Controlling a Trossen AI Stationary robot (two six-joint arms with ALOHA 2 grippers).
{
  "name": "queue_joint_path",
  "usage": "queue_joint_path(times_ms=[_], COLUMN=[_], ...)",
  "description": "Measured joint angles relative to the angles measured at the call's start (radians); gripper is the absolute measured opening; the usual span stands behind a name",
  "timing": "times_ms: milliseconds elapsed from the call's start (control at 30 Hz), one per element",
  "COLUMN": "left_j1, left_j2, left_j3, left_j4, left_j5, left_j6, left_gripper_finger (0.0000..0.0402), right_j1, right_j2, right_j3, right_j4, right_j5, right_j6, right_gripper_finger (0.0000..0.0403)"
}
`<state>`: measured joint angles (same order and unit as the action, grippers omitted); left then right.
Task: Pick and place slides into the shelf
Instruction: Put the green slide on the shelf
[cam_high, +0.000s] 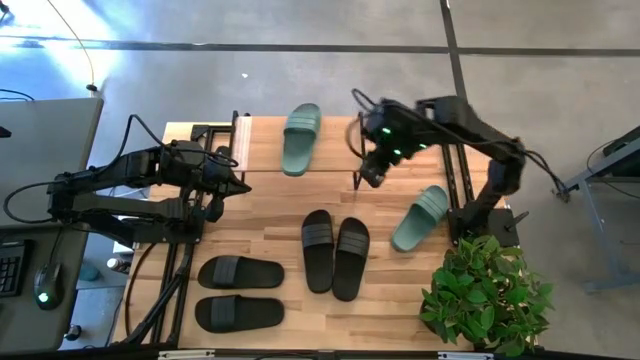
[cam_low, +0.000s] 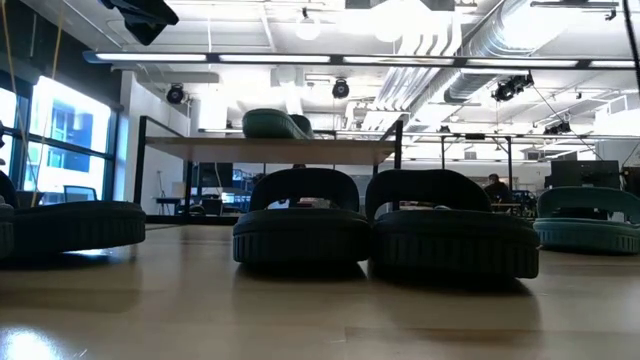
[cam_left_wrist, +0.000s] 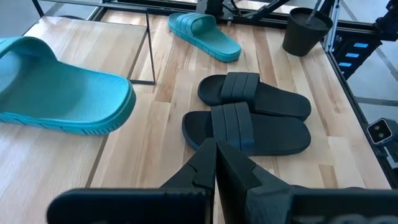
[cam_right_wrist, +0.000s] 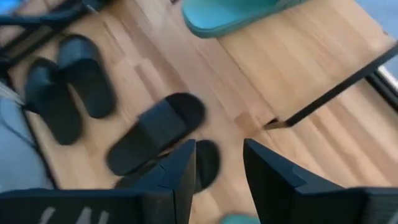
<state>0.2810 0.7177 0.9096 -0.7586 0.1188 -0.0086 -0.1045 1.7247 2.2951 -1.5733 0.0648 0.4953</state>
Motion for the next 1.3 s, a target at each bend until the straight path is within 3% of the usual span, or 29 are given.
queue_joint_path(times_ms=[167,433,567,800,1100,1300], left_j1=[0.0,0.0,0.0,0.0,0.0,0.0], left_j2=[0.0,0.0,0.0,0.0,0.0,0.0], left_j3=[0.0,0.0,0.0,0.0,0.0,0.0], left_j4=[0.0,0.0,0.0,0.0,0.0,0.0], left_j5=[0.0,0.0,0.0,0.0,0.0,0.0], left_j6=[0.0,0.0,0.0,0.0,0.0,0.0], left_gripper_finger=[0.0001,0.0001,0.0001,0.0001,0.0001,0.0001], right_j1=[0.111,0.251,0.28,0.296,0.295,0.294], right_j2=[-0.081,-0.193,-0.213,-0.212,-0.212,-0.211], right_j3=[-0.105,-0.564,-0.805,-1.098,-1.259,-1.317], right_j4=[0.005,-0.006,-0.006,0.002,0.024,0.137], right_j5=[0.093,0.077,0.084,0.11,0.101,0.126], right_j6=[0.167,0.415,0.522,0.652,0.704,0.702], right_gripper_finger=[0.0126,0.0125,0.0125,0.0125,0.0126,0.0126])
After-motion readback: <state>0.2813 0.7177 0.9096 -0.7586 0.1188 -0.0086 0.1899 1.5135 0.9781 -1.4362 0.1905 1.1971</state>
